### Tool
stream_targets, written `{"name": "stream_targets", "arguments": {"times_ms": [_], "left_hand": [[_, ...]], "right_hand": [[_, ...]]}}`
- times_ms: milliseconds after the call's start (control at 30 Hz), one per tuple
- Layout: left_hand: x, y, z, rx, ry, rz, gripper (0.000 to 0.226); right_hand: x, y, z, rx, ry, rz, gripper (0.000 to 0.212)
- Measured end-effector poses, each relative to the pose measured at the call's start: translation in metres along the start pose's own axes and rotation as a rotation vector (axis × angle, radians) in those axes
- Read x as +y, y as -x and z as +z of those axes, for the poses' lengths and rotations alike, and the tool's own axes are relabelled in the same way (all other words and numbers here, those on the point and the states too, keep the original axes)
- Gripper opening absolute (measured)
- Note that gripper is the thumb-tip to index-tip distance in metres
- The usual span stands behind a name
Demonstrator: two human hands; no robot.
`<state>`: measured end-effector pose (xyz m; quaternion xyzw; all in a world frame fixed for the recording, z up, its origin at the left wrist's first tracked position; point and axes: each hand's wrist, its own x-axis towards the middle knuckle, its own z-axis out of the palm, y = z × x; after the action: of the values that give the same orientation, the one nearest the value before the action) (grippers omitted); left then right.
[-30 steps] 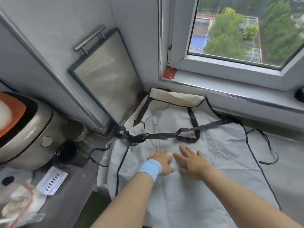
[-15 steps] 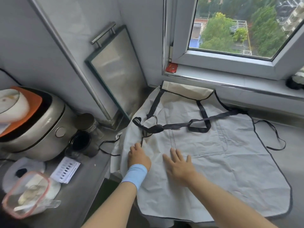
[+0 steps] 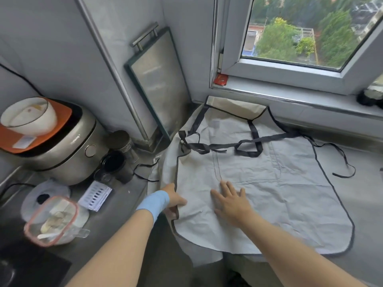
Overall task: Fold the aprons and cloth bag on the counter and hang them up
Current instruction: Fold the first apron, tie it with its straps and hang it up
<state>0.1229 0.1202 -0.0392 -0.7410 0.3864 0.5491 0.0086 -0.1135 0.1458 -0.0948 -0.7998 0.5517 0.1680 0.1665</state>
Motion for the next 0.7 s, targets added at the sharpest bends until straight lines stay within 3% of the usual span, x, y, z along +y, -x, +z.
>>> {"name": "stream_targets", "arguments": {"times_ms": [133,233,300,433,533,633,700], "left_hand": [[0.030,0.024,-0.006,-0.019,0.045,0.152,0.071],[0.072,0.049,0.003,-0.108,0.160,0.231,0.065],[0.099,0.065,0.017,-0.121,0.136,0.311,0.061],[0.143,0.081,0.064,-0.198,0.065,0.382,0.070],[0.165,0.086,0.109,-0.270,-0.044,0.431,0.070],[0.172,0.078,0.146,-0.411,-0.136,0.347,0.054],[0.177,0.068,0.166,-0.376,-0.146,0.329,0.051]], "right_hand": [[-0.001,0.014,-0.022,0.046,-0.112,-0.051,0.039],[0.015,0.023,-0.050,-0.115,-0.610,0.070,0.030],[0.034,0.027,-0.080,-0.133,-0.986,0.183,0.030],[0.081,0.044,-0.140,-0.143,-1.421,0.288,0.053],[0.111,0.053,-0.149,-0.150,-1.302,0.341,0.062],[0.133,0.053,-0.129,-0.070,-1.069,0.417,0.026],[0.155,0.052,-0.109,-0.005,-0.839,0.460,0.011]]}}
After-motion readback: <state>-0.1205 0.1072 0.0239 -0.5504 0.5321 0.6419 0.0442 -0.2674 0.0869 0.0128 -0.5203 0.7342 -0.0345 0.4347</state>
